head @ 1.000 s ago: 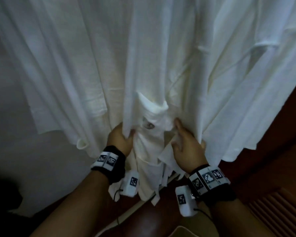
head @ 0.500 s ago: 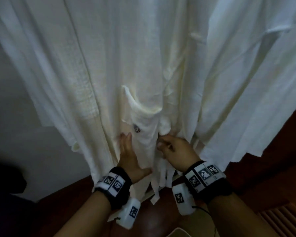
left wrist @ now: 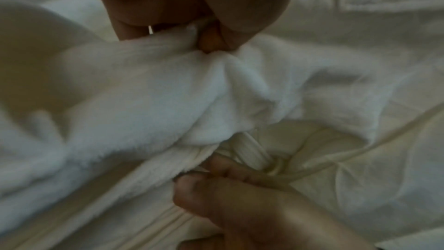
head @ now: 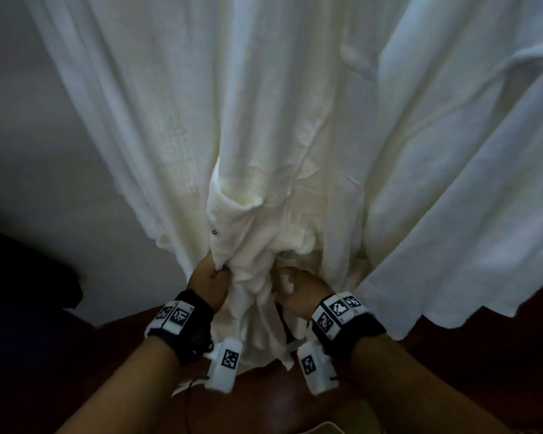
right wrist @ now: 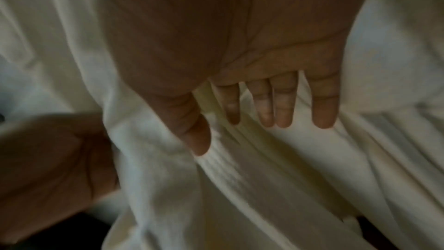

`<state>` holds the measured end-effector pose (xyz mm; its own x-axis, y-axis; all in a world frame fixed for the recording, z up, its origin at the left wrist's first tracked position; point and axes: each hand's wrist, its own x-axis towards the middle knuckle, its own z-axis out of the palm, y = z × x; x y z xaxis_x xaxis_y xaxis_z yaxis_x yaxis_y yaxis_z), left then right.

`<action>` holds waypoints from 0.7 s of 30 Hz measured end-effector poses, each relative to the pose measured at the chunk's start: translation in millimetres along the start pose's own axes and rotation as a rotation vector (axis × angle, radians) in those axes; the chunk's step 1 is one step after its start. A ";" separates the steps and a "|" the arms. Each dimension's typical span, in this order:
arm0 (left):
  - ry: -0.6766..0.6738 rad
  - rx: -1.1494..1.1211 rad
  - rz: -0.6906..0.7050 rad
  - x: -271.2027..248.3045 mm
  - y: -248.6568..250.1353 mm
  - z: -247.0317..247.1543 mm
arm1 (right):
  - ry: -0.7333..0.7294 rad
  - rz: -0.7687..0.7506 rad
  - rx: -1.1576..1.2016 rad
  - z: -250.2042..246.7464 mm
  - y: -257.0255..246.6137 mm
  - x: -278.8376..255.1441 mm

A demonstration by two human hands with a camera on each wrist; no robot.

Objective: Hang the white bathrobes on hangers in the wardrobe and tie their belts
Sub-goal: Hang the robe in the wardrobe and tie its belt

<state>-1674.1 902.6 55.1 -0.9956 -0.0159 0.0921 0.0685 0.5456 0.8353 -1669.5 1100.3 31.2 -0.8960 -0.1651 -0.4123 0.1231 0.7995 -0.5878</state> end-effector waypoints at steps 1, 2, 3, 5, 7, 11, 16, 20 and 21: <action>0.006 -0.003 -0.008 -2.7 -0.2 0.0 | -0.047 -0.032 -0.016 8.9 -1.1 5.1; 0.018 -0.007 -0.027 -4.6 -0.1 0.2 | -0.082 -0.047 -0.028 16.1 -2.3 8.3; 0.028 -0.005 -0.057 -5.3 -4.2 0.1 | -0.108 -0.062 -0.016 24.8 -0.3 12.8; 0.051 -0.006 -0.103 -7.8 -7.4 -0.6 | -0.142 -0.048 0.076 36.2 4.8 11.4; 0.071 -0.031 -0.150 -7.3 -10.7 -1.7 | -0.132 -0.029 0.139 38.2 8.3 0.1; 0.082 -0.067 -0.191 -0.6 -14.1 3.9 | 0.174 -0.064 0.267 3.1 -1.8 -36.5; -0.017 0.045 -0.131 8.9 -14.3 16.8 | 0.101 -0.183 0.716 -47.4 -16.1 -87.8; -0.122 0.074 -0.100 10.2 -2.1 17.2 | -0.069 -0.250 0.570 -45.0 -17.6 -109.1; -0.102 0.110 -0.043 8.4 1.3 12.0 | -0.059 -0.236 0.537 -40.9 -16.6 -110.1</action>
<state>-1683.1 913.3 50.5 -0.9991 0.0413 -0.0027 0.0241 0.6346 0.7725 -1590.4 1128.8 114.8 -0.9021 -0.3473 -0.2562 0.1356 0.3356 -0.9322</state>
